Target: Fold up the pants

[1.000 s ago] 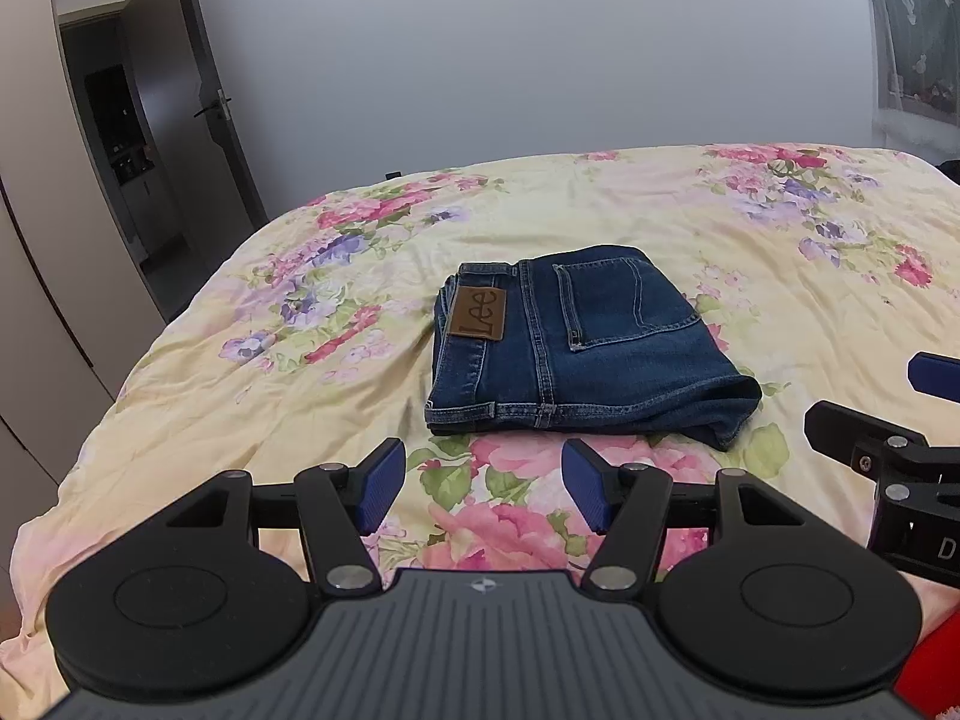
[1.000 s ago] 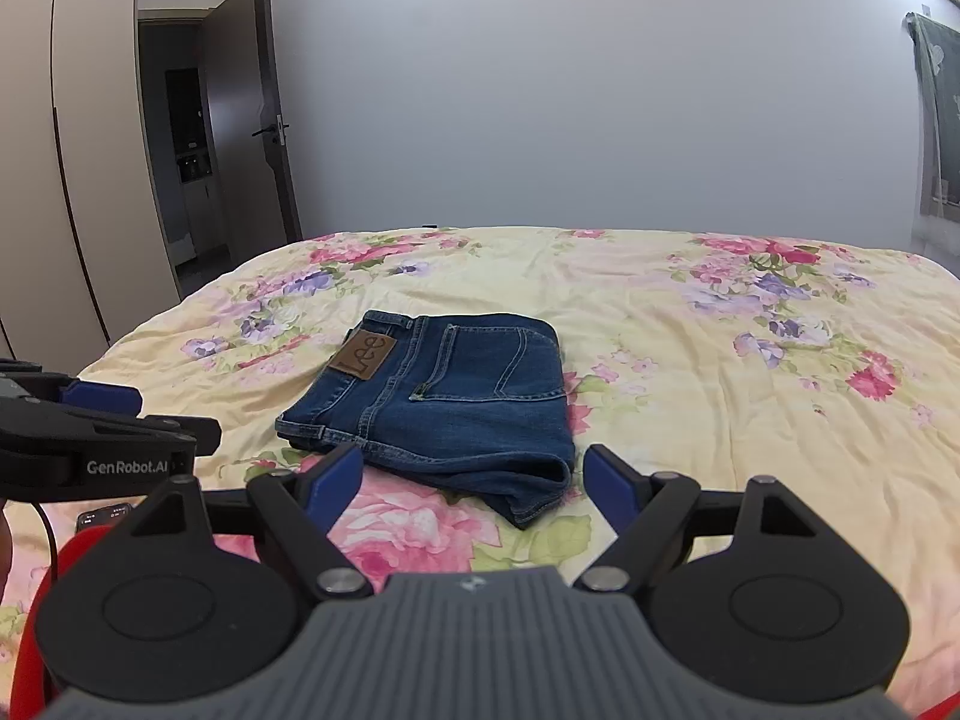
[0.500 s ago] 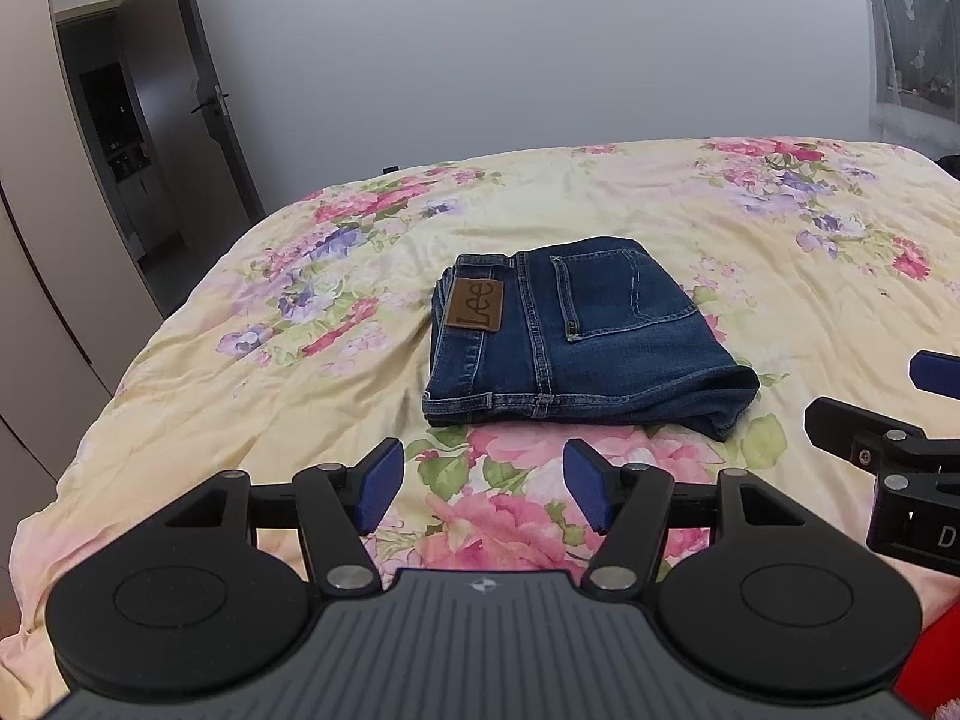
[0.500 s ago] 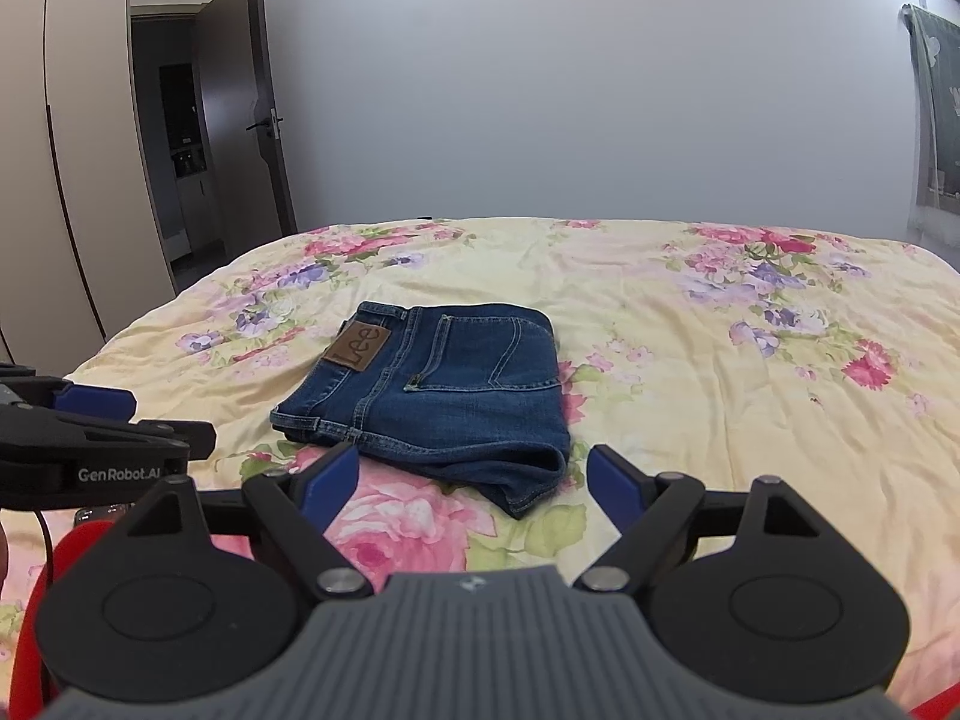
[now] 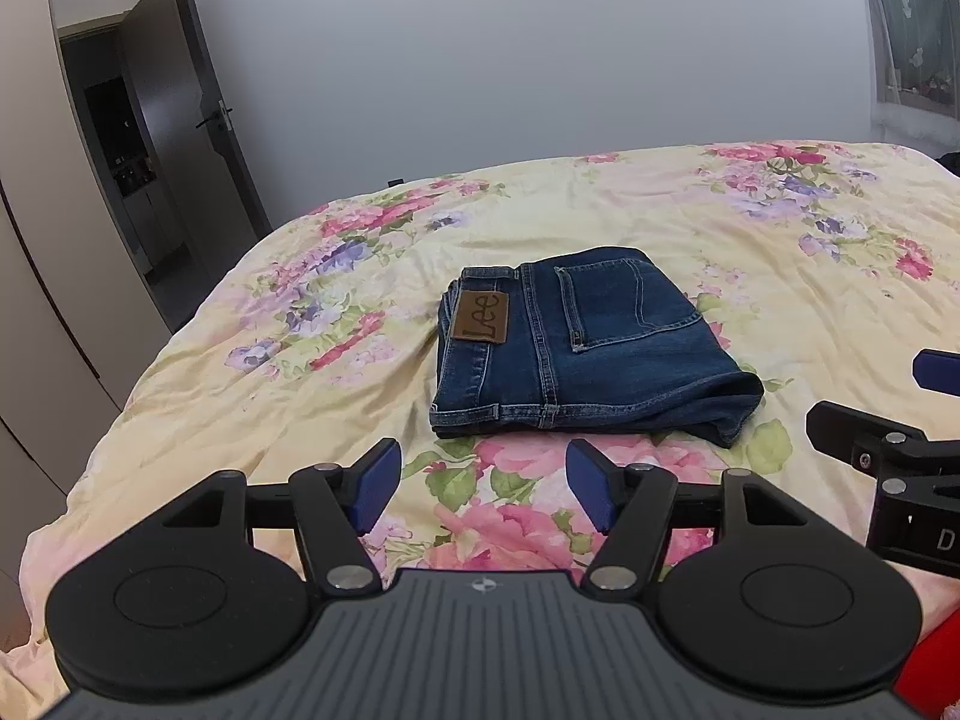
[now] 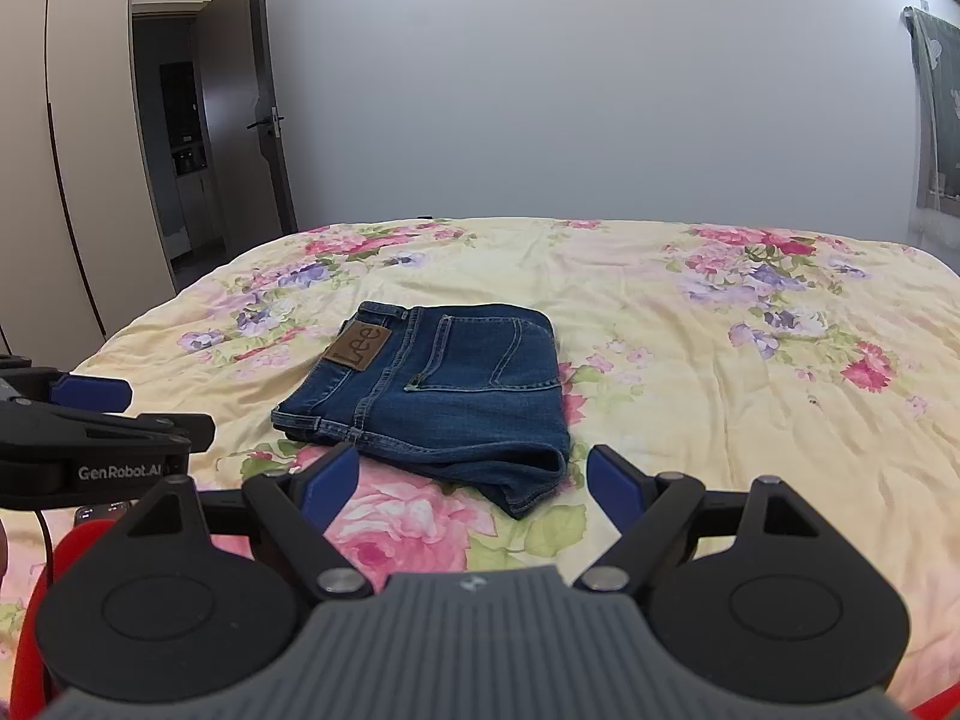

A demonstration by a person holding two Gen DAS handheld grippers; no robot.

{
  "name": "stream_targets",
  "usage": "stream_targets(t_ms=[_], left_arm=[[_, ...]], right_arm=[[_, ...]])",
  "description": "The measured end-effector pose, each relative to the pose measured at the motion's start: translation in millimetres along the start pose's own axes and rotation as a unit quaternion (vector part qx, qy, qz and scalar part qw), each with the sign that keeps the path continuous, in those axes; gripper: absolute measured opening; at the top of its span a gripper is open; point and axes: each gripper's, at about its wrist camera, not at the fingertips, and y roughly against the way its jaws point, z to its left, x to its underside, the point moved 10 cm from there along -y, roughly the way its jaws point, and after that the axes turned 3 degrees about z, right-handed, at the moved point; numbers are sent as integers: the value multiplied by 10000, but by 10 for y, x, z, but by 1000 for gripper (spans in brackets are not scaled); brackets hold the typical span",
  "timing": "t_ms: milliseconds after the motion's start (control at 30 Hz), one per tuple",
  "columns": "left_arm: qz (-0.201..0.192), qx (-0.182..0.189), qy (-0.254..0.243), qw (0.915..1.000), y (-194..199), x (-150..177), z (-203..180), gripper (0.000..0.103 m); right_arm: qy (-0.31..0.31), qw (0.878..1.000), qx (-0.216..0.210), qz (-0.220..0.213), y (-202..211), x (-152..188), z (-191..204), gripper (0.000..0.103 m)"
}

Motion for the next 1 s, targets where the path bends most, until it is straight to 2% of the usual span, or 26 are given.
stream_targets(t_ms=[600, 1000], left_arm=[[-79, 186, 7, 9998, 38, -34, -37, 74], [-262, 159, -65, 9995, 111, -88, -35, 74]], right_arm=[[25, 10000, 10, 48, 16, 16, -15, 79], [37, 10000, 2, 72, 22, 30, -18, 79]])
